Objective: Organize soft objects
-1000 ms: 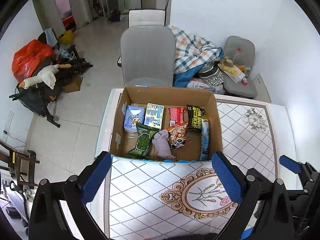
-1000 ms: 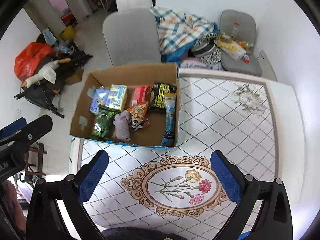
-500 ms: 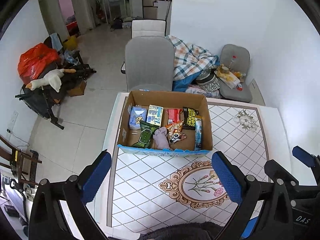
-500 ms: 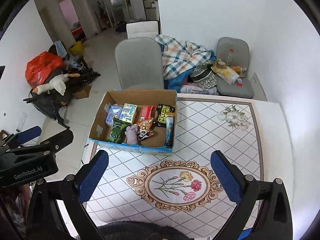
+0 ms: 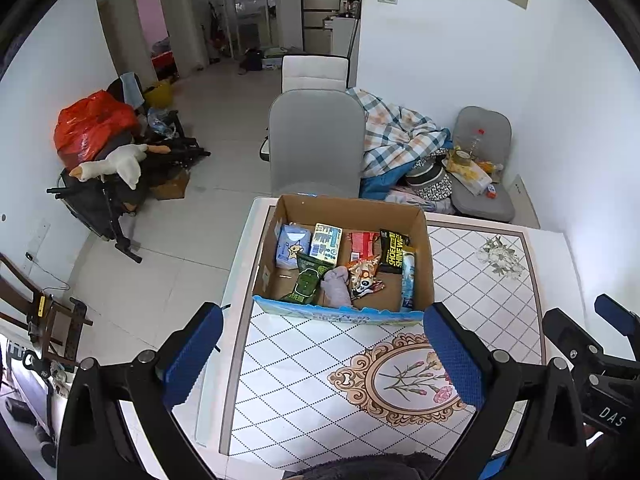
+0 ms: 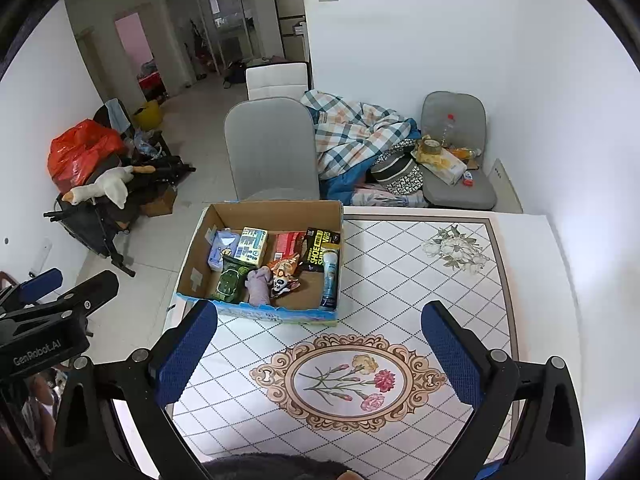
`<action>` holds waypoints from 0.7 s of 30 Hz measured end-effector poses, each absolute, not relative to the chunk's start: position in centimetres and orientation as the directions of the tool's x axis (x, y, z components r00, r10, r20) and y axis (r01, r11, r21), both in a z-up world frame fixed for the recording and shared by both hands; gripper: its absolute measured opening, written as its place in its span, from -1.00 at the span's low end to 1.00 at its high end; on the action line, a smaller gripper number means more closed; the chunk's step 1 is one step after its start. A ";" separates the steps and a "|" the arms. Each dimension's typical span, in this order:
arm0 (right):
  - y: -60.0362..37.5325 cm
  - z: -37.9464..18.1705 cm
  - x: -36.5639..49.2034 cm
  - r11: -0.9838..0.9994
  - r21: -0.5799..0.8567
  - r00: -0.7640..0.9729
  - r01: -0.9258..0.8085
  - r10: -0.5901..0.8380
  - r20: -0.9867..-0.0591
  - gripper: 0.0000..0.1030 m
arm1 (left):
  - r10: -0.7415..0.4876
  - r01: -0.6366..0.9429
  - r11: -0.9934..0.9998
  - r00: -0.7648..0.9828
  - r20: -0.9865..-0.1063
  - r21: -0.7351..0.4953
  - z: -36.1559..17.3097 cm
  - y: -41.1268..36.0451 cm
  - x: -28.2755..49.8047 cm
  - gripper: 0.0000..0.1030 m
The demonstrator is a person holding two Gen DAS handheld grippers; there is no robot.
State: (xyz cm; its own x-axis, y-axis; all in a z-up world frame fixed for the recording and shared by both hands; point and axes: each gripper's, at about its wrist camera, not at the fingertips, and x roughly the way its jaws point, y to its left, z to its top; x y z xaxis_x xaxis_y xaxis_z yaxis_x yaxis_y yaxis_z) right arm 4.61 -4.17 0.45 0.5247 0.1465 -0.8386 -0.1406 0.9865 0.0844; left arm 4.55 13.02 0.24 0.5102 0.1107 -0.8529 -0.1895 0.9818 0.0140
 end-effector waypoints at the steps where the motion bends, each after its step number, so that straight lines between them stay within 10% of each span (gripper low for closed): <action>1: -4.1 0.4 4.6 0.987 0.084 0.525 -0.140 0.145 -0.839 1.00 | 0.111 -0.194 0.981 0.511 -0.853 0.011 0.2 13.1 4.5 1.00; 21: -4.3 0.8 4.6 0.991 0.076 0.553 -0.106 0.122 -0.824 1.00 | 0.115 -0.189 0.982 0.509 -0.853 0.020 0.0 13.1 3.9 1.00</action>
